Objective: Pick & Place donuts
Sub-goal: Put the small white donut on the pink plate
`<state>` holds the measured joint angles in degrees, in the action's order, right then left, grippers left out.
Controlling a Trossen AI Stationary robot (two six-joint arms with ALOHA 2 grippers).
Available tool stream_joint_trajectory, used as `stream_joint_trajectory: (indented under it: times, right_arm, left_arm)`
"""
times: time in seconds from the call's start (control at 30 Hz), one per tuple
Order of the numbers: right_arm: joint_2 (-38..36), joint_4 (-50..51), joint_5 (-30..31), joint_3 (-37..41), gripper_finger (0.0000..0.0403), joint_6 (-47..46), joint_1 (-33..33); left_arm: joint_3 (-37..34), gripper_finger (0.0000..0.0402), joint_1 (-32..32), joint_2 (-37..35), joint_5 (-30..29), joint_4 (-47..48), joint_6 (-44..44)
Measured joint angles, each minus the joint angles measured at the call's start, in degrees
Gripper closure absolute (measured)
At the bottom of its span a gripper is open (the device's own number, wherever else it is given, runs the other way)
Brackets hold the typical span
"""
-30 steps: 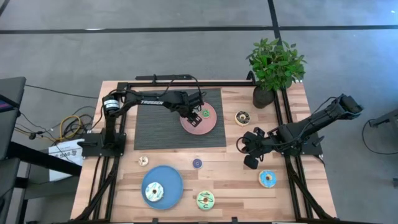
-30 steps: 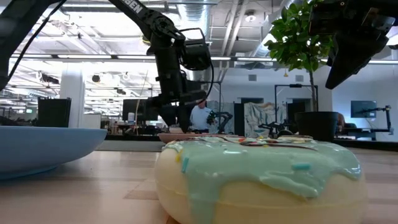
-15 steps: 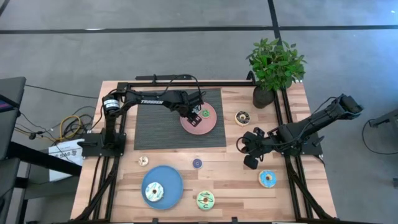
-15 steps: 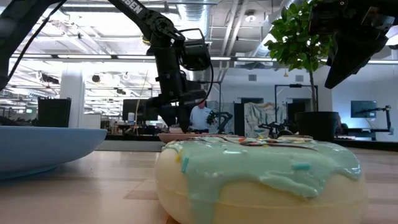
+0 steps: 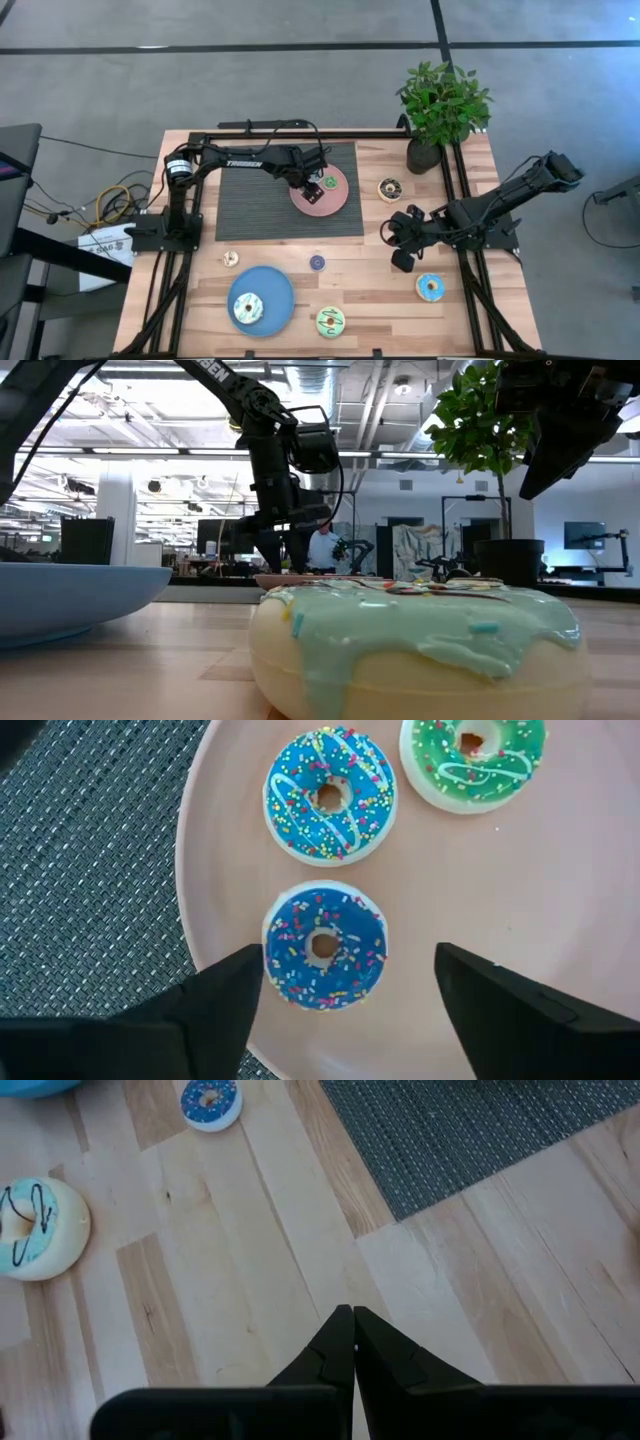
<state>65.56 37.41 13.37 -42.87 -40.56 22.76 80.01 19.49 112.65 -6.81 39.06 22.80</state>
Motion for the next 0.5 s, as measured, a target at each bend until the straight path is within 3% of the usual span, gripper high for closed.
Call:
stream_joint_trajectory:
  times: [0.5]
  right_arm:
    - [0.0,-0.22,0.0,0.0,0.0402,0.0,0.0]
  left_arm:
    - [-0.07,0.009,0.0,-7.79,-1.06,0.75,0.32]
